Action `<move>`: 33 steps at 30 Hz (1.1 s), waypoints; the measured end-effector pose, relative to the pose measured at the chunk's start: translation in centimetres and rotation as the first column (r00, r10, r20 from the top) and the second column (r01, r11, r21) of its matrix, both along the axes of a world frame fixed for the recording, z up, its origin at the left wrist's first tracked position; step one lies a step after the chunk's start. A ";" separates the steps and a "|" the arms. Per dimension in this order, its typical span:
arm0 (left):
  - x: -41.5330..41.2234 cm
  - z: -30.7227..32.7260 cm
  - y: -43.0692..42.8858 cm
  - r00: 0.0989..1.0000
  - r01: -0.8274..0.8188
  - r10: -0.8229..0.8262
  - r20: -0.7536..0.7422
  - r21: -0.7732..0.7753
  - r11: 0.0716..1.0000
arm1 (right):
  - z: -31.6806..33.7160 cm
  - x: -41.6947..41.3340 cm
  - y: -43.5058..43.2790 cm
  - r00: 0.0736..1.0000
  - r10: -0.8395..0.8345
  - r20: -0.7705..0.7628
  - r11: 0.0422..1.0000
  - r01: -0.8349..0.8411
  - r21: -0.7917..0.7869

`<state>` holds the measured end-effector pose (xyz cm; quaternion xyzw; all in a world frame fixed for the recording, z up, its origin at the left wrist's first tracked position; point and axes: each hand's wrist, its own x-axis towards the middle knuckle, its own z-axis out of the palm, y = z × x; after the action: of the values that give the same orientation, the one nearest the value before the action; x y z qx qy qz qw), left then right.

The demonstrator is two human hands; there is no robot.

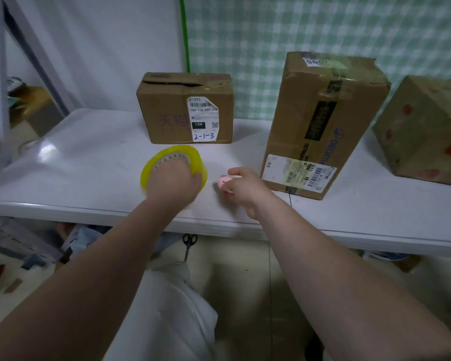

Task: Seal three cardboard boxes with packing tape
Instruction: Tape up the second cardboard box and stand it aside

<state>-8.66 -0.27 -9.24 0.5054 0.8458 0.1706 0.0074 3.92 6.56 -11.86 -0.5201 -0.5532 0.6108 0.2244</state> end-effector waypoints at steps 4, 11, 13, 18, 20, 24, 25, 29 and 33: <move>-0.1 -1.5 0.2 0.996 -0.028 0.017 -0.085 -0.132 0.991 | -0.4 -0.6 0.1 0.992 0.117 0.035 0.993 -0.118 0.026; 0.1 -1.3 0.9 0.999 0.004 -0.011 -0.038 -0.179 0.984 | 5.1 3.2 -1.6 0.992 0.090 0.090 0.944 -0.114 0.308; 1.0 0.5 1.6 0.996 0.048 -0.044 0.073 -0.046 0.998 | 7.5 4.3 -1.5 0.995 0.008 0.095 0.838 -0.058 0.543; 6.3 8.5 3.9 0.941 0.219 -0.303 0.154 0.406 0.887 | 13.6 8.7 -0.6 0.972 -0.227 -0.063 0.352 0.142 0.925; 8.1 11.2 4.8 0.920 0.304 -0.384 0.075 0.482 0.822 | 15.5 10.8 0.4 0.935 -0.336 -0.113 0.190 0.185 0.964; 10.6 14.7 7.4 0.872 0.458 -0.485 -0.073 0.472 0.753 | 17.6 13.9 4.4 0.872 -0.489 -0.020 0.292 0.185 0.938; 11.0 15.3 8.3 0.860 0.483 -0.505 -0.078 0.445 0.754 | 17.9 14.3 5.4 0.880 -0.474 0.024 0.364 0.171 0.916; 11.6 16.3 11.5 0.812 0.578 -0.577 -0.084 0.254 0.776 | 17.5 15.0 7.4 0.931 -0.252 0.265 0.572 -0.077 0.816; 10.9 14.7 12.3 0.762 0.647 -0.634 -0.132 0.200 0.736 | 15.2 15.6 7.8 0.968 -0.146 0.205 0.478 -0.112 0.871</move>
<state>2.26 12.01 5.43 0.7670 0.5940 0.2420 -0.0171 19.51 14.34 3.37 -0.4103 -0.8056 0.1691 0.3925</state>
